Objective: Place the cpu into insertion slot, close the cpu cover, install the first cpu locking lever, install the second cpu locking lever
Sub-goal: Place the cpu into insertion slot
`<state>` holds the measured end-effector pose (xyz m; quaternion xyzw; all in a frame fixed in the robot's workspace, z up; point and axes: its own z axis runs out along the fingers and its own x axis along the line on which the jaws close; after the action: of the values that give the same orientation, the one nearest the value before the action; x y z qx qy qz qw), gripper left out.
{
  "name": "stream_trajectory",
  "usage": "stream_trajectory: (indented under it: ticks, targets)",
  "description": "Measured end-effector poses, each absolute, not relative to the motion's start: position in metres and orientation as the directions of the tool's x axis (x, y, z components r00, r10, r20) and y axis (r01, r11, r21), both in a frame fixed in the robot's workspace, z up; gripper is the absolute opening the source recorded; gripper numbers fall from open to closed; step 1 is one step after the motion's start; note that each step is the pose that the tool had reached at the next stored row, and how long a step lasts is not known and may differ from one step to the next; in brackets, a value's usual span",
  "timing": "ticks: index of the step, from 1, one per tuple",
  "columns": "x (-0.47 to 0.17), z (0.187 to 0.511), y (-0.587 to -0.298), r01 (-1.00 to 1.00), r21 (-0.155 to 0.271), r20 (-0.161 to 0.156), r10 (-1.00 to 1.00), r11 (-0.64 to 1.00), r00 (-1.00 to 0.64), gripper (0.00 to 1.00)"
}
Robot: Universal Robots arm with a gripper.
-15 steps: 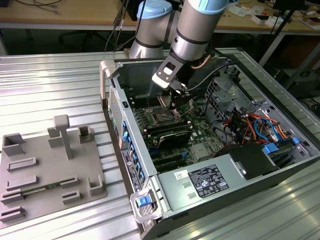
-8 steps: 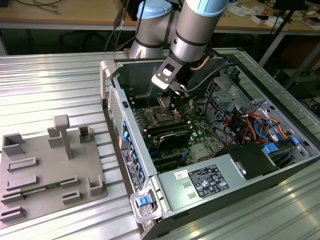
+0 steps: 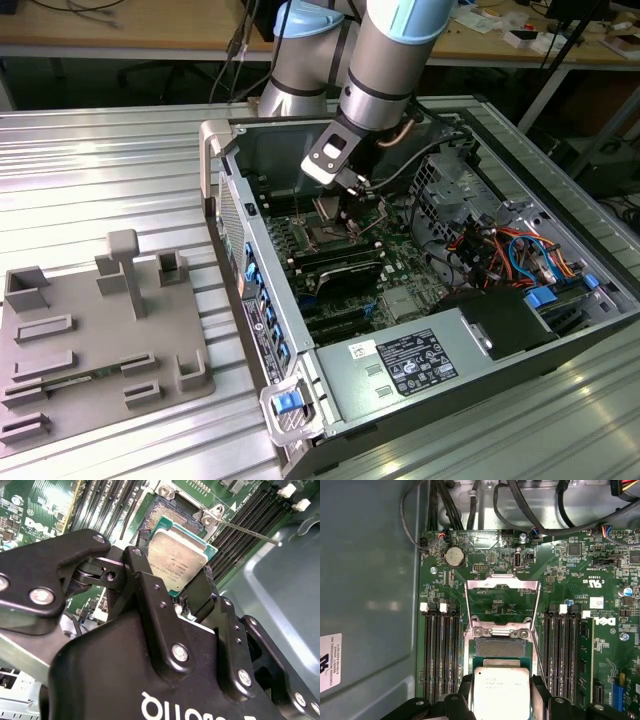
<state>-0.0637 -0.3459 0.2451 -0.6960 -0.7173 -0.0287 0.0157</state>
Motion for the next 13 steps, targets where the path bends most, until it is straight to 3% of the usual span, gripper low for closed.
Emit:
stream_trajectory:
  ticks: [3,13]
  targets:
    - [-0.064,0.241,-0.344,0.999,0.019,0.047,0.998,0.03,-0.031,0.55]
    - [-0.064,0.225,-0.342,1.0,0.022,0.047,0.999,0.022,-0.023,0.55]
